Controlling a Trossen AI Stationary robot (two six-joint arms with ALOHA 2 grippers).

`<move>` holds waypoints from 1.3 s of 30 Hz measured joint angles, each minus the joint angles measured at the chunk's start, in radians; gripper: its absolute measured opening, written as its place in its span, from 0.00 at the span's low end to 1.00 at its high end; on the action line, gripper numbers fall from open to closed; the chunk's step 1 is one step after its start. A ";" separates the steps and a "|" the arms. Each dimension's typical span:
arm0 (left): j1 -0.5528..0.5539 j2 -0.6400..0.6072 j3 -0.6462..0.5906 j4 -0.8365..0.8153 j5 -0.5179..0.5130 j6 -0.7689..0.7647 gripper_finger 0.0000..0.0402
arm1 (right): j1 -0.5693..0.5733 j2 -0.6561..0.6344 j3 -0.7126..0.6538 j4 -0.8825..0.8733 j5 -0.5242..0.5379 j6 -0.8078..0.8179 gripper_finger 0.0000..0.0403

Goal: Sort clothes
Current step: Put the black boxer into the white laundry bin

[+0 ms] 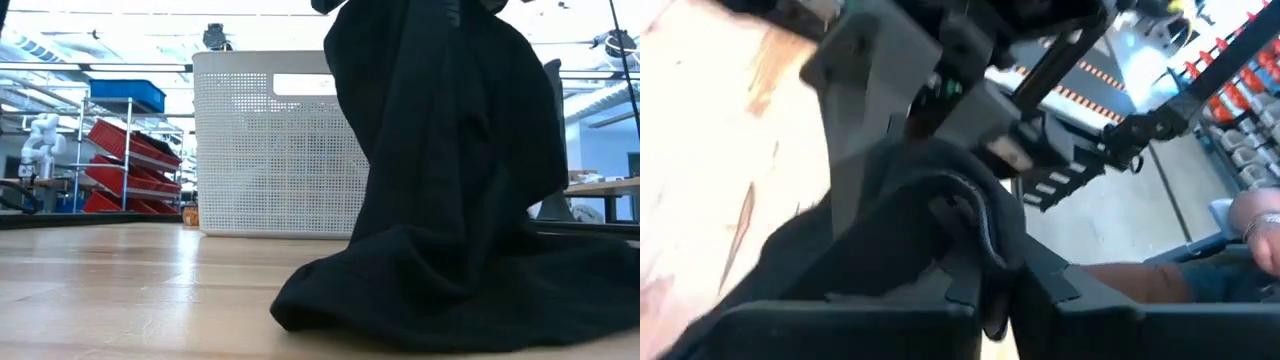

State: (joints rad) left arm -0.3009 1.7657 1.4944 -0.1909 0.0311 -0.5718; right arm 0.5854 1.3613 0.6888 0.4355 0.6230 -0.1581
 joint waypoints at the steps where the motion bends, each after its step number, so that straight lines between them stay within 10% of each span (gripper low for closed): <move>1: 0.000 0.000 0.000 -0.014 0.000 -0.003 0.11 | 0.000 -0.001 0.000 -0.002 0.002 0.003 0.02; 19: -0.025 -0.075 0.002 -0.546 0.075 -0.044 0.31 | 0.050 -0.217 0.000 -0.237 0.030 0.095 0.00; 27: -0.105 -0.075 -0.030 -0.872 -0.258 -0.111 0.31 | 0.123 -0.339 0.000 -0.256 0.118 0.094 0.00; 39: -0.206 -0.074 -0.123 -0.826 -0.354 -0.154 0.31 | 0.031 -0.403 0.263 -0.338 0.104 -0.150 0.00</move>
State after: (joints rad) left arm -0.5070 1.6912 1.3715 -1.0171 -0.3225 -0.7261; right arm 0.6165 0.9585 0.9520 0.0972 0.7271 -0.3086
